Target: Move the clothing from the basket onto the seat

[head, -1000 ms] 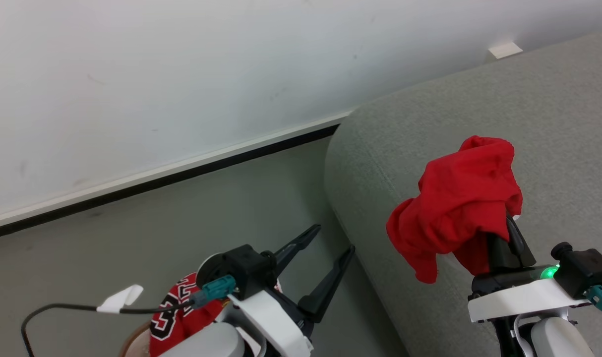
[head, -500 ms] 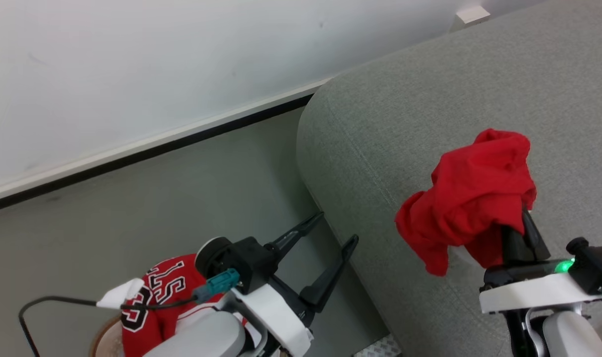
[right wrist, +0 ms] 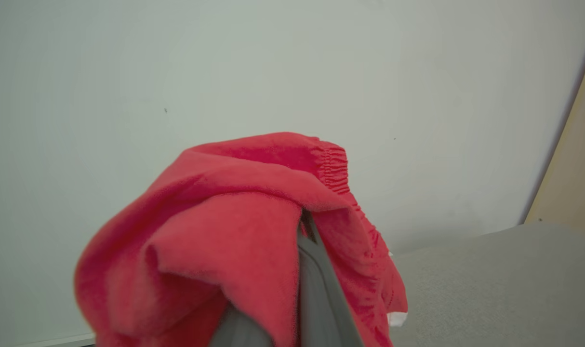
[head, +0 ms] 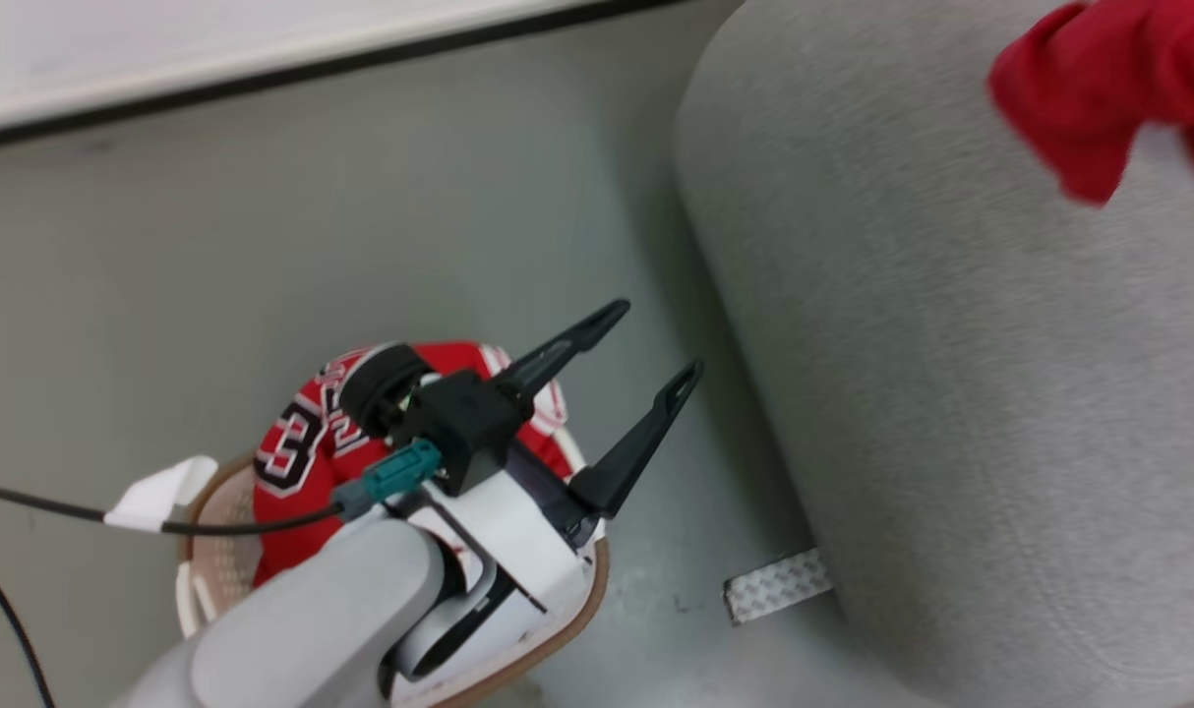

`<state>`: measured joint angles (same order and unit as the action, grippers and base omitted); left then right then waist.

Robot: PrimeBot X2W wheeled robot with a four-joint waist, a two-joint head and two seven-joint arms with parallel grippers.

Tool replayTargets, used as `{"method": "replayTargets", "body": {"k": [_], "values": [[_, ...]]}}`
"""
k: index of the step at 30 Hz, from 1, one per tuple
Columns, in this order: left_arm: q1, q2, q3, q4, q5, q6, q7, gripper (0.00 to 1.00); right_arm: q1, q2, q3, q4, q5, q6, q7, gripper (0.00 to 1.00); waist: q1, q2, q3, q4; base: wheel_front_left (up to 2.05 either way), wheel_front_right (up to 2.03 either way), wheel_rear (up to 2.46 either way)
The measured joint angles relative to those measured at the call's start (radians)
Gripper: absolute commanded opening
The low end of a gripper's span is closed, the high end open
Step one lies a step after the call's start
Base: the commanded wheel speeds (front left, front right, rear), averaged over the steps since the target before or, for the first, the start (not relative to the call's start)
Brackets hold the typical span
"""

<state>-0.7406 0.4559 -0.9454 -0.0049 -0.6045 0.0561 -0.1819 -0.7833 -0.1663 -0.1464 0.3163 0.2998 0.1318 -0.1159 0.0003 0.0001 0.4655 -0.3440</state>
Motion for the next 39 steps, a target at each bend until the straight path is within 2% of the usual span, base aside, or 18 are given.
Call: {"method": "replayTargets", "body": {"k": [4, 11, 19, 21, 22, 23, 29, 36, 39], "values": [[-0.032, 0.001, 0.010, -0.012, 0.011, -0.003, 0.001, 1.00, -0.119, -0.072, -0.061, 0.074, -0.019, 0.000, 0.058, 0.00, 0.0000, 0.0000, 0.076, 0.055, 0.00, 0.00, 0.00], [-0.067, -0.016, 0.015, -0.006, 0.017, -0.012, -0.015, 1.00, -0.269, -0.237, -0.093, 0.253, -0.024, 0.000, 0.237, 0.00, 0.0001, -0.0001, 0.175, 0.161, 0.00, 0.00, 0.00], [-0.073, -0.032, 0.019, 0.024, 0.017, -0.020, -0.037, 1.00, -0.321, -0.305, -0.084, 0.470, -0.105, 0.000, 0.458, 0.00, -0.0001, 0.0000, 0.227, 0.235, 0.00, 0.00, 0.00], [-0.073, -0.037, 0.019, 0.031, 0.017, -0.020, -0.041, 1.00, -0.321, -0.300, -0.087, 0.511, -0.118, 0.000, 0.497, 0.53, 0.0000, 0.0000, 0.223, 0.239, 0.00, 0.00, 0.00], [-0.073, -0.037, 0.019, 0.034, 0.016, -0.020, -0.041, 1.00, -0.321, -0.298, -0.089, 0.521, -0.120, 0.000, 0.499, 0.89, -0.0001, -0.0001, 0.219, 0.240, 0.00, 0.00, 0.00], [-0.072, -0.038, 0.021, 0.037, 0.016, -0.020, -0.045, 1.00, -0.322, -0.298, -0.090, 0.527, -0.124, 0.000, 0.502, 1.00, -0.0001, -0.0001, 0.215, 0.239, 0.00, 0.00, 0.00], [-0.048, -0.039, 0.026, 0.069, 0.011, -0.020, -0.058, 1.00, -0.315, -0.273, -0.065, 0.548, -0.133, 0.000, 0.452, 1.00, -0.0001, -0.0001, 0.161, 0.229, 0.00, 0.00, 0.00], [0.038, -0.030, 0.064, 0.106, -0.028, -0.001, -0.075, 1.00, -0.245, -0.274, 0.072, 0.521, -0.110, 0.000, 0.419, 1.00, -0.0002, -0.0001, 0.023, 0.211, 0.00, 0.00, 0.00], [0.085, -0.028, 0.095, 0.113, -0.046, 0.016, -0.076, 1.00, -0.210, -0.281, 0.144, 0.464, -0.050, 0.000, 0.389, 1.00, -0.0004, -0.0001, -0.052, 0.205, 0.00, 0.00, 0.00]]}}
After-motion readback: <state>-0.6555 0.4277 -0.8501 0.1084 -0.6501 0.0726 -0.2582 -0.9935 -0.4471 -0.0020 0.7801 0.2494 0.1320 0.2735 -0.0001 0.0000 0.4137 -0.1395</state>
